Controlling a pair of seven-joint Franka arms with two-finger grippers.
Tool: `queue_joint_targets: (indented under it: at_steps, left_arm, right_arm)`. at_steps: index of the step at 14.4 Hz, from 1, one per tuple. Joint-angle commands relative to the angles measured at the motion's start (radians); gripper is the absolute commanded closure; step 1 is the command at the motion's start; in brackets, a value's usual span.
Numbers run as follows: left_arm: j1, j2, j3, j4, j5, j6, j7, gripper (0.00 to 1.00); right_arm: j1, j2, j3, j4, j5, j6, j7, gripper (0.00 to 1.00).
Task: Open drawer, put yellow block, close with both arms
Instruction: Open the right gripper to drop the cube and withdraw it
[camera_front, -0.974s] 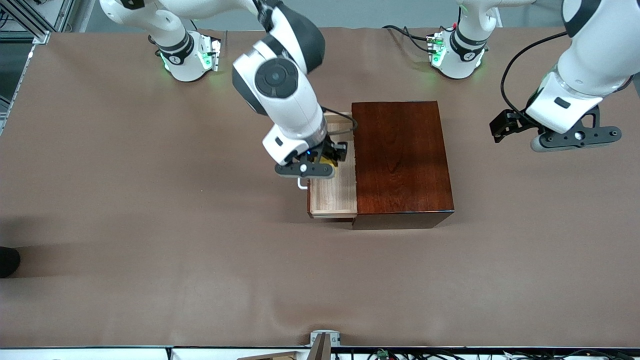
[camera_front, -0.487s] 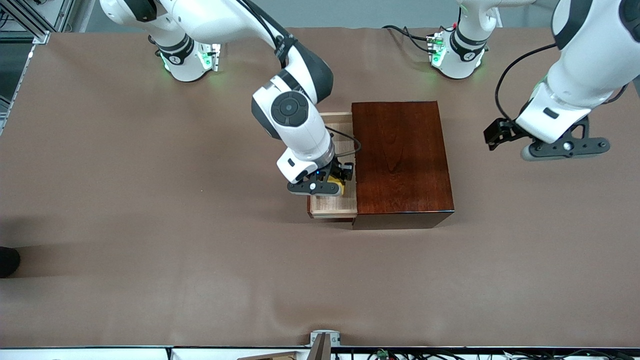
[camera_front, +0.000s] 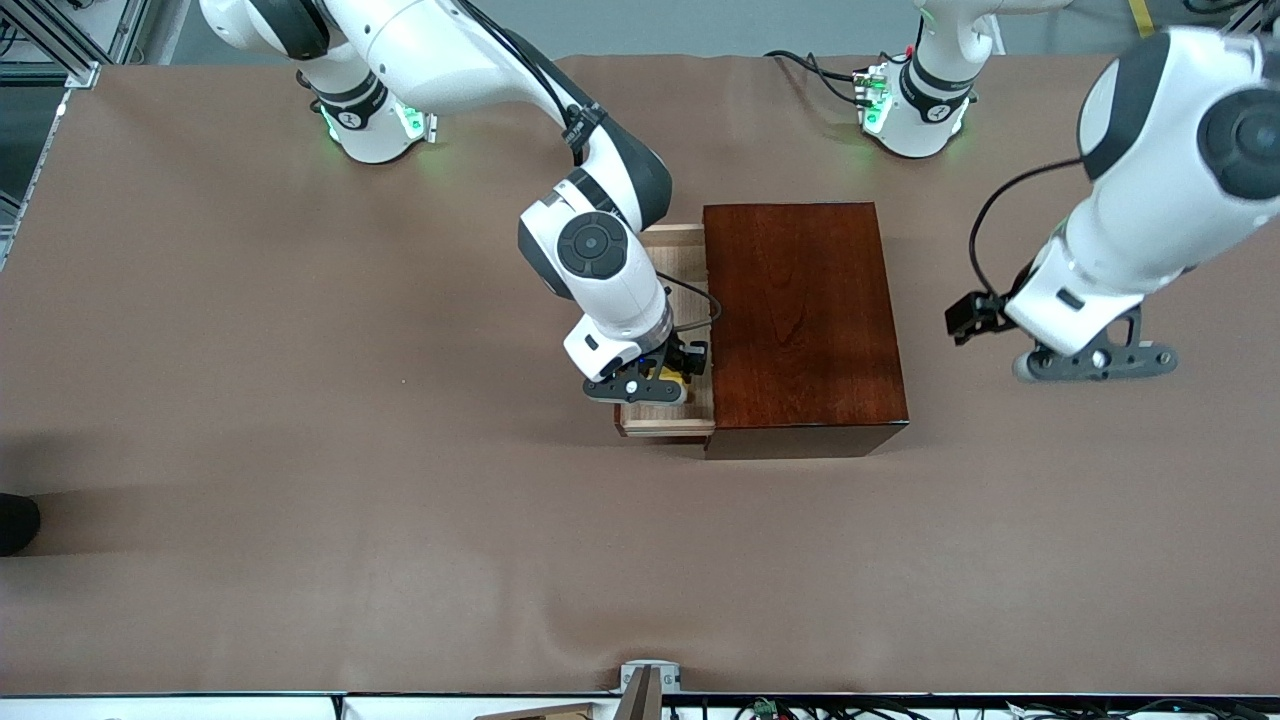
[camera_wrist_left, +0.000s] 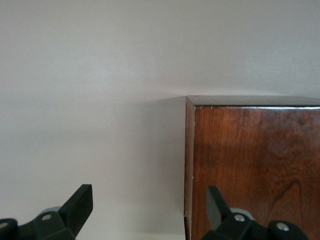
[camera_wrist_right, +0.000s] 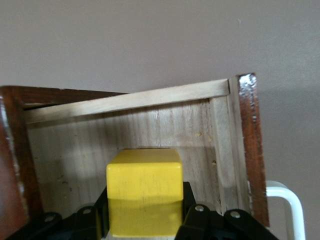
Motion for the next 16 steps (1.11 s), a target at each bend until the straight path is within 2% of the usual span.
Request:
queue_joint_targets:
  at_steps: [1,2,4,6,9,11,14,16]
  left_arm:
    - [-0.021,0.086,-0.006,0.073,0.021,-0.004,-0.015,0.0]
    - [-0.021,0.097,-0.006,0.076,0.021,0.005,-0.016,0.0]
    - [-0.019,0.115,-0.003,0.078,0.024,0.022,-0.015,0.0]
    - [-0.01,0.127,0.002,0.079,0.019,0.054,-0.015,0.0]
    - [-0.019,0.15,0.002,0.079,0.019,0.074,-0.016,0.0]
    - [-0.021,0.158,0.002,0.079,0.021,0.091,-0.016,0.0]
    - [-0.011,0.182,0.004,0.079,0.019,0.095,-0.018,0.0]
    - [-0.008,0.205,0.007,0.079,0.021,0.121,-0.016,0.0]
  right_arm:
    - [0.009,-0.005,-0.01,0.004,-0.009,0.006,0.0,0.2]
    - [0.008,-0.011,-0.01,0.006,-0.007,0.0,0.0,0.0]
    - [0.001,-0.038,-0.013,0.011,-0.003,-0.026,0.006,0.0]
    - [-0.009,-0.092,-0.016,0.02,-0.001,-0.146,0.003,0.0]
    - [-0.081,-0.213,-0.01,0.031,0.008,-0.326,-0.003,0.0]
    - [-0.107,-0.31,-0.019,0.023,-0.021,-0.43,-0.026,0.0]
    - [-0.245,-0.397,-0.022,0.011,-0.11,-0.621,-0.214,0.0]
    - [-0.381,-0.48,-0.023,-0.078,-0.112,-0.653,-0.335,0.0]
